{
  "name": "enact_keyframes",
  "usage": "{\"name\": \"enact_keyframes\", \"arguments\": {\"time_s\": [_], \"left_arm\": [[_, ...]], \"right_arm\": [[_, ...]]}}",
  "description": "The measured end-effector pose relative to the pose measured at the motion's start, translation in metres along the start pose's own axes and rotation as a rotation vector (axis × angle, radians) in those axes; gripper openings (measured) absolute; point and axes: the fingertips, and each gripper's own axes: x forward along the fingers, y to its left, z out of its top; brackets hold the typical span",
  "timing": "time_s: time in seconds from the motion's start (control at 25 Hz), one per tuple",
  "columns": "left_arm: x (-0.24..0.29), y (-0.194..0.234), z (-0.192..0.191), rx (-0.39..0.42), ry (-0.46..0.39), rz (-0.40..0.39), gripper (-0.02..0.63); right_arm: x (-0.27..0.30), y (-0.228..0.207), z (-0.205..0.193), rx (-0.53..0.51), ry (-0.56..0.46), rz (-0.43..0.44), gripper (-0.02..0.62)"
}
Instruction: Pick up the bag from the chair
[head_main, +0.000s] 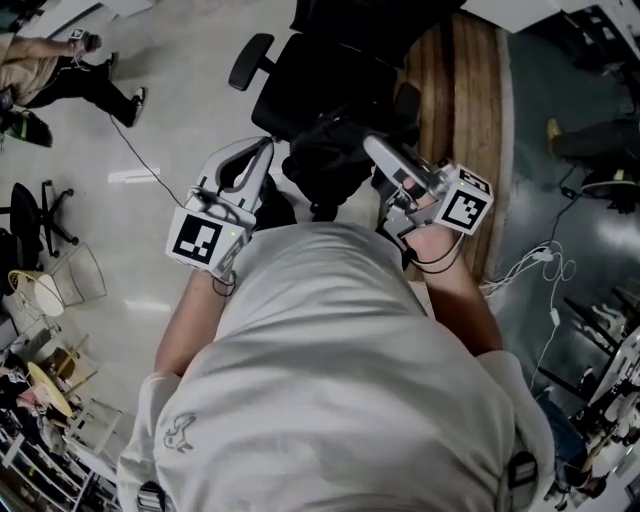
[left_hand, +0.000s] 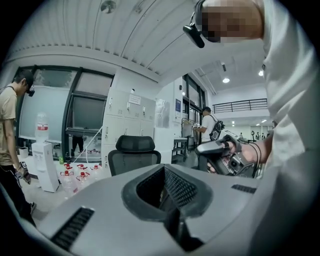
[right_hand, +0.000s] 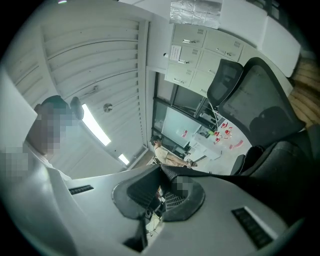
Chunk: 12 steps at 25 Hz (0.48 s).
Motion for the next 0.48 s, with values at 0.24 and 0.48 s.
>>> {"name": "enact_keyframes", "arguments": {"time_s": [0.24, 0.48], "left_arm": [[-0.028, -0.011, -0.001, 0.009, -0.025, 0.014, 0.007], [-0.064, -0.019, -0.001, 0.026, -0.03, -0.007, 0.008]], "right_arm": [[-0.012, 0.017, -0.024, -0.018, 0.003, -0.006, 0.034], [-0.018, 0.041, -0.044, -0.048, -0.032, -0.04, 0.034]]}}
